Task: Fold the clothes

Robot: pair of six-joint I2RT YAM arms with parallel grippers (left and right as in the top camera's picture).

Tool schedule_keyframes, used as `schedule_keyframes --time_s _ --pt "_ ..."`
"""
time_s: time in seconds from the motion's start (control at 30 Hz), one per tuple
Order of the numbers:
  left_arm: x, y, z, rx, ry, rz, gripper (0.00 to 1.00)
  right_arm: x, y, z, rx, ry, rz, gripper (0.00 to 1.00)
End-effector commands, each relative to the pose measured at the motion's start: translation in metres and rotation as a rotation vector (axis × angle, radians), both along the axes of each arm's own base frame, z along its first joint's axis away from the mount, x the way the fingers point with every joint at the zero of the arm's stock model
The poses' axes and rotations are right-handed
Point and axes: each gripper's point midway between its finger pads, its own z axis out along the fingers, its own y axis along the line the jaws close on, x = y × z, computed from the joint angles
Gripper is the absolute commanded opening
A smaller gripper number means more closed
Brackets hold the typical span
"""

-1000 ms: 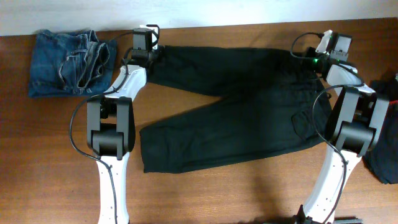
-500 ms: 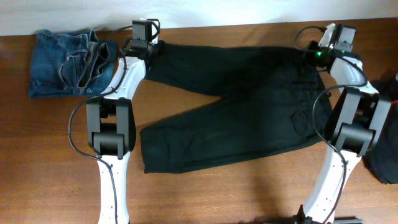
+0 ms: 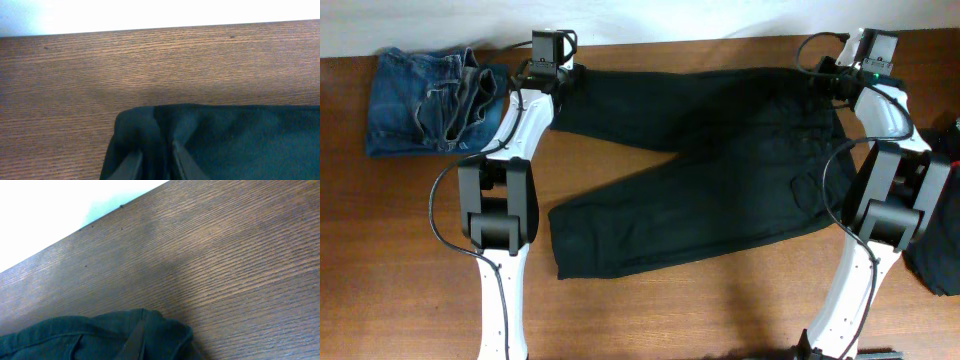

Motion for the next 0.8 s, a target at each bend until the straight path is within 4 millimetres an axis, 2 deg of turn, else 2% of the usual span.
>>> schedule_keyframes --time_s 0.0,0.13,0.17,0.23,0.47,0.6,0.67,0.77 --pt "0.006 0.004 0.006 0.008 -0.023 0.004 0.32 0.01 -0.004 0.037 -0.023 -0.077 0.002 0.19" --pt "0.01 0.004 0.009 0.005 -0.043 0.004 0.38 0.013 -0.005 0.041 -0.031 -0.1 0.003 0.24" --pt "0.01 0.004 0.01 0.004 -0.047 0.004 0.43 0.015 -0.006 0.042 -0.033 -0.108 0.003 0.27" --pt "0.012 0.003 0.012 0.003 -0.054 0.004 0.47 0.016 -0.006 0.044 -0.037 -0.117 0.002 0.27" --pt "0.016 -0.005 0.018 -0.032 -0.084 -0.028 0.5 0.018 -0.007 0.046 -0.04 -0.129 0.003 0.2" --pt "0.018 -0.005 0.021 -0.034 -0.099 -0.028 0.55 0.018 -0.007 0.047 -0.042 -0.133 0.003 0.2" --pt "0.018 -0.005 0.017 -0.033 -0.094 -0.028 0.59 0.018 -0.007 0.047 -0.041 -0.132 0.003 0.2" --pt "0.015 -0.005 0.0 -0.029 -0.061 -0.028 0.61 0.018 -0.006 0.047 -0.041 -0.132 0.003 0.2"
